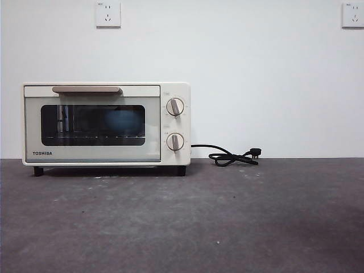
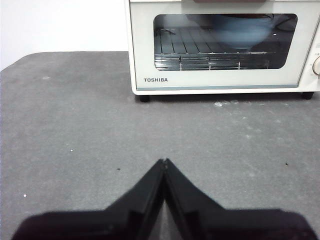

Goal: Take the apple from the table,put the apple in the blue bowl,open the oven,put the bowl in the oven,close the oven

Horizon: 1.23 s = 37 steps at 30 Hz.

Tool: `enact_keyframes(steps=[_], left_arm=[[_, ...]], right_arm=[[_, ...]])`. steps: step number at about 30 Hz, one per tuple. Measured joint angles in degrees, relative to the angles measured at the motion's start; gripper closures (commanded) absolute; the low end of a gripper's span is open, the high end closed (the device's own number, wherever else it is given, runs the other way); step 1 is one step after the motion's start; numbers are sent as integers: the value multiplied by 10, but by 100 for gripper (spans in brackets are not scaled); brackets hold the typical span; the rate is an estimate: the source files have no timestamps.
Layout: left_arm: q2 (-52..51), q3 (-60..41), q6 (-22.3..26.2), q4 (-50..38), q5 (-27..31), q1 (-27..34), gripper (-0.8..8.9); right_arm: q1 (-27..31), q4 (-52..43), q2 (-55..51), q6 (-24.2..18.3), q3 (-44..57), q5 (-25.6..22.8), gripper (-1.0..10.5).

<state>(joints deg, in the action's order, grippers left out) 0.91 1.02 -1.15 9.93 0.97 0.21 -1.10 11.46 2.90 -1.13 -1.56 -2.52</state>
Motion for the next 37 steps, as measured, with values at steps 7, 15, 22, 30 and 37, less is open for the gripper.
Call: enact_keyframes(steps=[7, 15, 22, 30, 37], left_arm=[[0, 0, 0, -1, 0, 0, 817], [0, 0, 0, -1, 0, 0, 817], [0, 0, 0, -1, 0, 0, 817], [0, 0, 0, -1, 0, 0, 817], [0, 0, 0, -1, 0, 0, 817]], right_arm=[[0, 0, -19, -16, 0, 0, 946], [0, -3, -23, -14, 0, 3, 946], [0, -4, -23, -10, 0, 4, 946], [0, -4, -23, -10, 0, 5, 946], [0, -4, -23, -10, 0, 5, 946]])
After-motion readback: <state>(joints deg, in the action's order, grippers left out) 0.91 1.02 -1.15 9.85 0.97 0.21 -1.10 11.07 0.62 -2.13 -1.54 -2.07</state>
